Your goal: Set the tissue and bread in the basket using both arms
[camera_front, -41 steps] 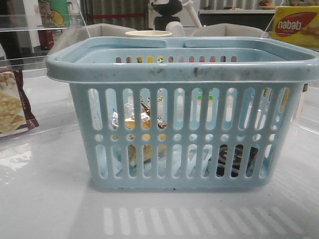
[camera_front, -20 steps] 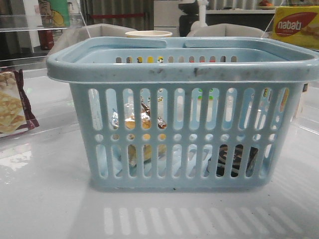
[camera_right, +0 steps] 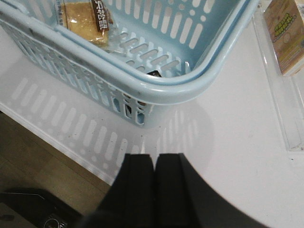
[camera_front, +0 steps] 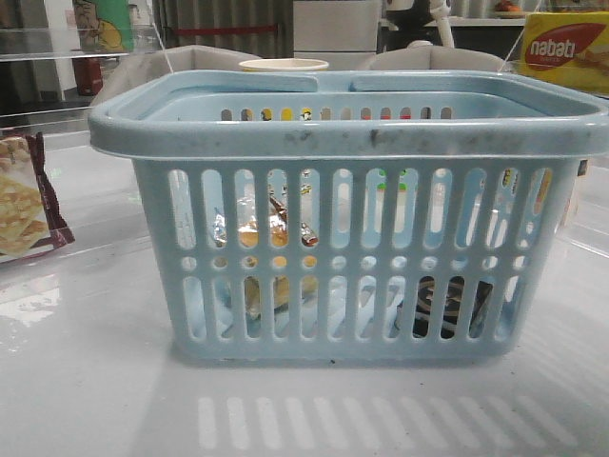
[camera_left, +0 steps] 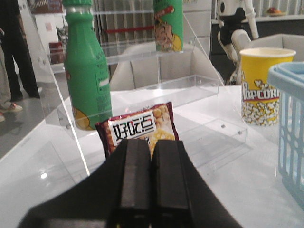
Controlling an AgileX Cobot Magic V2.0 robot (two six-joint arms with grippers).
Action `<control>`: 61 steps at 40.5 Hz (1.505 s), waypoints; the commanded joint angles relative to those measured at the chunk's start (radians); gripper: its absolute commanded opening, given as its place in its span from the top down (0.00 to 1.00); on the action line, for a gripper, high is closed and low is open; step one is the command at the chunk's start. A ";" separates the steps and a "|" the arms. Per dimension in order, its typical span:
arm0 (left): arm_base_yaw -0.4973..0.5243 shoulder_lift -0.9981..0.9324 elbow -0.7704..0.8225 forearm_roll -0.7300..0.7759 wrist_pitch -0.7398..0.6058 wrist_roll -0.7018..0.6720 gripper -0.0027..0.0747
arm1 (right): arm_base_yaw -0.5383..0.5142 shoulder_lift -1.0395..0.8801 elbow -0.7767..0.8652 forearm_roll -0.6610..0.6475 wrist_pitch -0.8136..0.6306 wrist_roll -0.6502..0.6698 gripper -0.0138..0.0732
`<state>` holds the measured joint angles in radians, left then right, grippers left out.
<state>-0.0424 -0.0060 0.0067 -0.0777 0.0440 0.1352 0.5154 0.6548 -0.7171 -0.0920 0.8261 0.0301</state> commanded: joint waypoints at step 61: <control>-0.008 -0.018 0.000 -0.001 -0.117 -0.010 0.85 | -0.187 -0.191 0.116 -0.013 -0.353 -0.011 0.78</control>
<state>-0.0424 -0.0060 0.0067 -0.0754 0.0164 0.1352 0.3792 0.5186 -0.6362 -0.0920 0.6529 0.0286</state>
